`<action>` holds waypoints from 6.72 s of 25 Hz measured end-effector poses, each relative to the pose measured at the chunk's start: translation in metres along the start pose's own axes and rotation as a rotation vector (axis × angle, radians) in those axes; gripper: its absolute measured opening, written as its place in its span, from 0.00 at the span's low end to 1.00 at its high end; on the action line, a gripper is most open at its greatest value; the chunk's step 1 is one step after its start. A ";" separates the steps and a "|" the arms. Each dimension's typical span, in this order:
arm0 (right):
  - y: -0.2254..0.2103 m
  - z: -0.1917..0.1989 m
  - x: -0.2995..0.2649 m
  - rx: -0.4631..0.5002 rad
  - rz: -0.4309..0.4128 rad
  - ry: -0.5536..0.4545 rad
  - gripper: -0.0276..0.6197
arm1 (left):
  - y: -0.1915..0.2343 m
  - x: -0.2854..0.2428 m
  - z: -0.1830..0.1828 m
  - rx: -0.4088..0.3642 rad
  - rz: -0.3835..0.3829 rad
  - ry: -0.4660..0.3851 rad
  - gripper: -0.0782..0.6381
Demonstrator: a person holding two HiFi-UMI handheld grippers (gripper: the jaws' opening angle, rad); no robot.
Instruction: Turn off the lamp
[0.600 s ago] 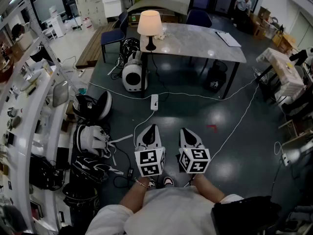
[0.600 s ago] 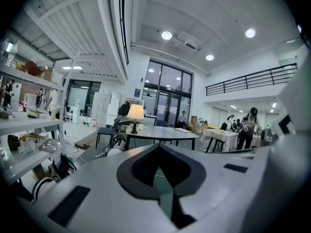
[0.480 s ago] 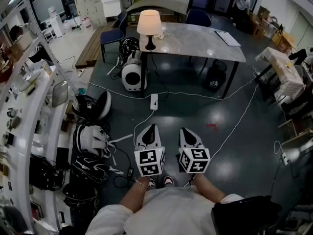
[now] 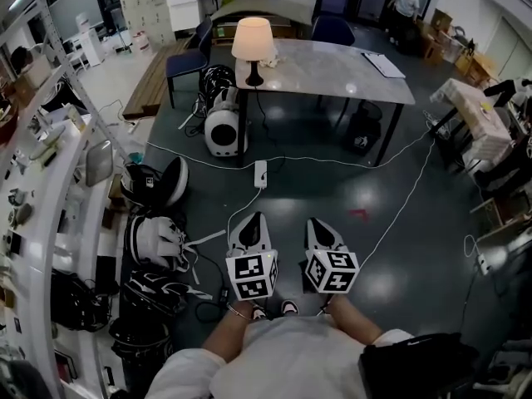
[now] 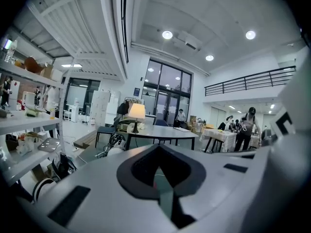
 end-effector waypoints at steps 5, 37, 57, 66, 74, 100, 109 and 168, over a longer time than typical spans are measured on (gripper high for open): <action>0.011 0.007 -0.009 -0.029 0.040 -0.008 0.04 | 0.019 -0.003 0.000 -0.021 0.025 0.005 0.11; -0.108 -0.042 -0.119 -0.088 0.019 0.031 0.04 | -0.011 -0.153 -0.014 -0.045 -0.030 0.060 0.11; -0.247 -0.079 -0.178 -0.147 0.005 0.059 0.04 | -0.086 -0.272 -0.008 -0.071 -0.066 0.139 0.11; -0.278 -0.083 -0.224 -0.182 -0.003 0.090 0.04 | -0.074 -0.321 -0.001 -0.045 -0.120 0.199 0.11; -0.317 -0.110 -0.295 -0.151 -0.010 0.118 0.04 | -0.069 -0.418 -0.010 -0.020 -0.118 0.224 0.11; -0.364 -0.196 -0.492 -0.057 -0.087 0.183 0.04 | -0.031 -0.619 -0.055 0.034 -0.123 0.262 0.11; -0.387 -0.182 -0.520 -0.104 -0.091 0.237 0.04 | -0.031 -0.643 -0.040 0.014 -0.158 0.323 0.11; -0.533 0.089 -0.598 -0.307 -0.067 0.350 0.04 | 0.013 -0.922 0.255 0.000 -0.298 0.449 0.28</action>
Point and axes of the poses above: the fingertips, and each gripper's own axes: x backward along the fingers, y to its left, z out of its underside, the point moved 9 cm from there along x, backward along the fingers, and after that the axes turned 15 degrees about -z, right-handed, at the moved point
